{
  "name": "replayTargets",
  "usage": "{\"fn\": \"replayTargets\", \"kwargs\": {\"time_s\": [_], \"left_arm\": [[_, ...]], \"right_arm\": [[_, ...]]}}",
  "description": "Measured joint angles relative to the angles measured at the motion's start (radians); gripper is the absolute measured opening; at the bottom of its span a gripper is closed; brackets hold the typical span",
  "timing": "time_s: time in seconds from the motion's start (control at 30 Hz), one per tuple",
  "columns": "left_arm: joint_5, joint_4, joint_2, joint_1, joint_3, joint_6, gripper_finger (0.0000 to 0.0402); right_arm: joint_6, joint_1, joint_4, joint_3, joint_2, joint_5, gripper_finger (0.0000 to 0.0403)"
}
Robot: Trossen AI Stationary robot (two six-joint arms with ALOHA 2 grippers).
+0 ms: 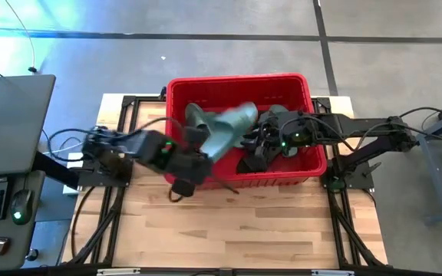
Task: Pick and place slides into bin
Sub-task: Put the green slide into the red bin
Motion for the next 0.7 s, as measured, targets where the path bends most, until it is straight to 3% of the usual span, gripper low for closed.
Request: {"fn": "replayTargets", "kwargs": {"time_s": [0.27,0.4,0.53,0.7], "left_arm": [[0.209,0.022,0.081,0.158,-0.242,0.197,0.0011],[0.185,0.043,0.107,0.19,-0.359,0.208,0.0017],[0.21,0.097,0.096,0.201,-0.443,0.227,0.0062],[0.227,0.113,0.093,0.202,-0.457,0.22,0.0135]], "right_arm": [[0.128,0.001,-0.153,0.0,-0.04,0.083,0.0119],[0.162,0.003,-0.184,0.0,-0.041,0.113,0.0119],[0.162,0.007,-0.191,0.0,-0.037,0.115,0.0119],[0.165,0.007,-0.191,0.0,-0.03,0.103,0.0119]]}}
